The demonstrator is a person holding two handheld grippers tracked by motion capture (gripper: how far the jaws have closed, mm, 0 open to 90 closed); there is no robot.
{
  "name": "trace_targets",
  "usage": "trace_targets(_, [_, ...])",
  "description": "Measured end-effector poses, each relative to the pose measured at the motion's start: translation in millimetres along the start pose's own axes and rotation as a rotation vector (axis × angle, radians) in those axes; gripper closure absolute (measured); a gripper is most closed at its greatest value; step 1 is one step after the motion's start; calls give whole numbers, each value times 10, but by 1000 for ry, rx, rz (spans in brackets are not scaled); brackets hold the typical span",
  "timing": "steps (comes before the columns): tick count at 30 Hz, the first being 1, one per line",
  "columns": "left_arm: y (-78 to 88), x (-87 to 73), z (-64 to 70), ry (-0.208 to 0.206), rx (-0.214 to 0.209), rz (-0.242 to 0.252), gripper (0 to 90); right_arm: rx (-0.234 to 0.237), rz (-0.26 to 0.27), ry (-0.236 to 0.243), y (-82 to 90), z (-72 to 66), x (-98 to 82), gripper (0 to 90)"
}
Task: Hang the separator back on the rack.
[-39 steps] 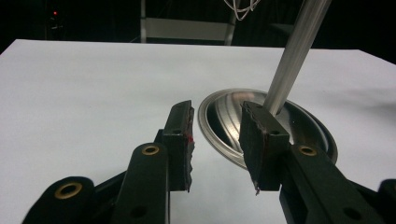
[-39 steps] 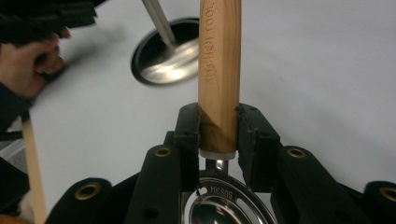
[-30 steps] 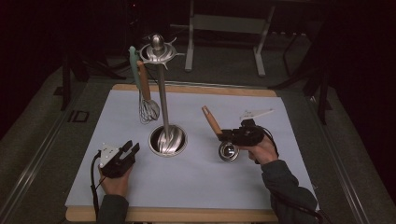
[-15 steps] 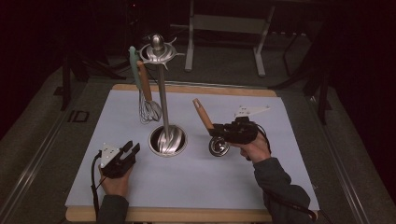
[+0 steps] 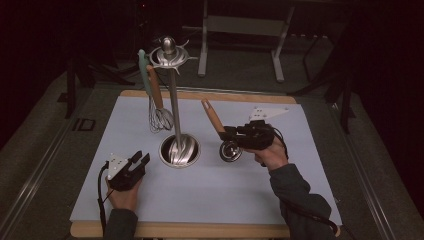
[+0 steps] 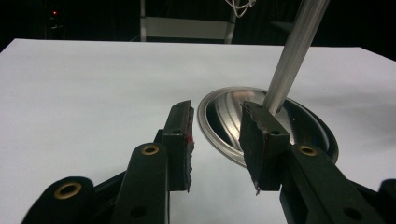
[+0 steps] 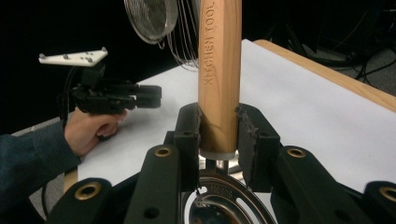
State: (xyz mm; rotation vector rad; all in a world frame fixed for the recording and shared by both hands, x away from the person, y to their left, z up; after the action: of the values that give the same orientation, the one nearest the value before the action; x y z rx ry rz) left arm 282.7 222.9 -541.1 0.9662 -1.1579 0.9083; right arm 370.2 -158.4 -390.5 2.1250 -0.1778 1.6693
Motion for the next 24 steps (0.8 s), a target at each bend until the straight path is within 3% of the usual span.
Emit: trace_targets(24, [8,5,-19,17,23,4,640,36,57,40,-102,-165,289,711])
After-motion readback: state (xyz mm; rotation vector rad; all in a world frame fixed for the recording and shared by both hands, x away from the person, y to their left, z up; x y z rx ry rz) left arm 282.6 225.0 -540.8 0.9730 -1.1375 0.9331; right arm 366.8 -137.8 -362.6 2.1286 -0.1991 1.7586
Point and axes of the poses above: each handheld gripper's, and its own axes: y roughly backward along the jaws, x roughly out of its top, z roughly to its right, the point moved 1 cm from there along -y, roughly forward along the jaws, and after that the axes turned 10 degrees about z, right-handed, at the moved point
